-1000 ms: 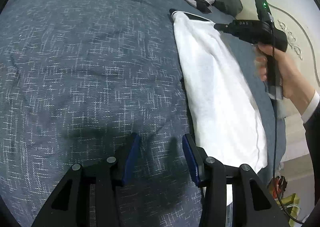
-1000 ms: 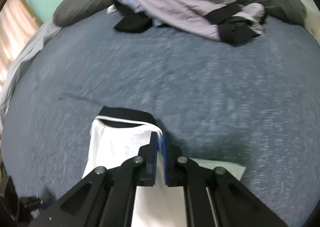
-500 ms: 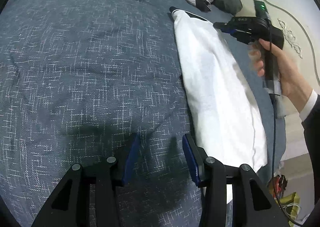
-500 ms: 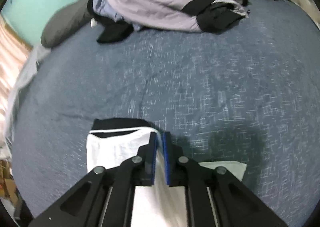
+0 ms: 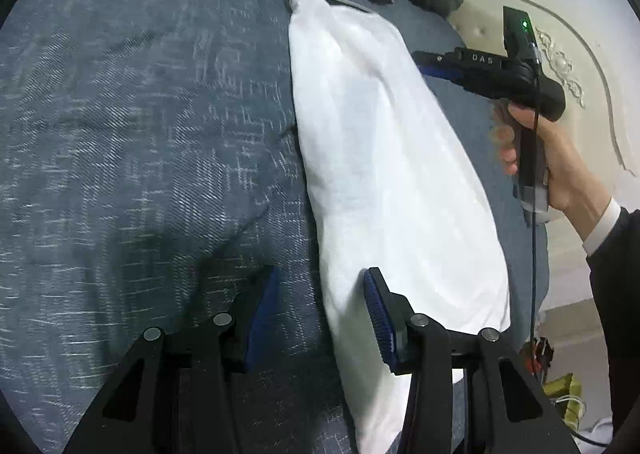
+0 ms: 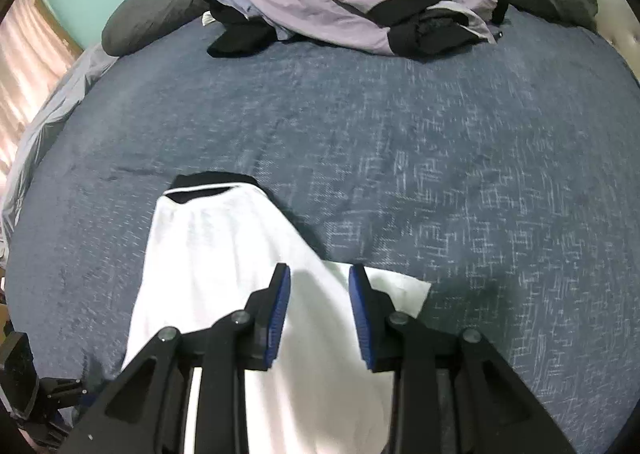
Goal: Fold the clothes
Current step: 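Pinch the shirt hem with the left tool while the right tool holds the collar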
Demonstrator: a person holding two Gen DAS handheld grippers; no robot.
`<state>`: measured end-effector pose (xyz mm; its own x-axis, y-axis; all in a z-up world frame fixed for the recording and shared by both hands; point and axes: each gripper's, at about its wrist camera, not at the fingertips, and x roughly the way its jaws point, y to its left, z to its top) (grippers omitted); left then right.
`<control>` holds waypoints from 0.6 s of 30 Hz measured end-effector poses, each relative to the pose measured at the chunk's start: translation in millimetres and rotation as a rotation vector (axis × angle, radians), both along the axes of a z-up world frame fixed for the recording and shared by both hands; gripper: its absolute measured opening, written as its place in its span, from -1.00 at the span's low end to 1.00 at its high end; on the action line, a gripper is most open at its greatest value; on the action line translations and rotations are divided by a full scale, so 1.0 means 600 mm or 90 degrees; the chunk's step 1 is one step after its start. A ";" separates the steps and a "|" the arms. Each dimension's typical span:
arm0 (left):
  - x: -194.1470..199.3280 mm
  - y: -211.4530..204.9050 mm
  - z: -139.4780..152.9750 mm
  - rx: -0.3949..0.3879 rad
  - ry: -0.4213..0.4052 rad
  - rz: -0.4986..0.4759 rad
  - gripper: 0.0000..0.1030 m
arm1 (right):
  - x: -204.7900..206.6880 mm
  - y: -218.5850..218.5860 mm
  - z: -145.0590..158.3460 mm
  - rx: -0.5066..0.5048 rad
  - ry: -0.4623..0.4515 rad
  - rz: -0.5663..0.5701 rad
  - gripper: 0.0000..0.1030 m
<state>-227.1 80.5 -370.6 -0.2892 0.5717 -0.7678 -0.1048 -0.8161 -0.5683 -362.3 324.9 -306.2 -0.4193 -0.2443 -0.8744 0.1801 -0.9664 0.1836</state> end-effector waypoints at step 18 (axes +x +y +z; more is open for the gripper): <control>-0.055 -0.024 0.013 0.012 0.006 -0.007 -0.93 | 0.008 0.040 -0.008 -0.006 0.024 -0.018 -0.99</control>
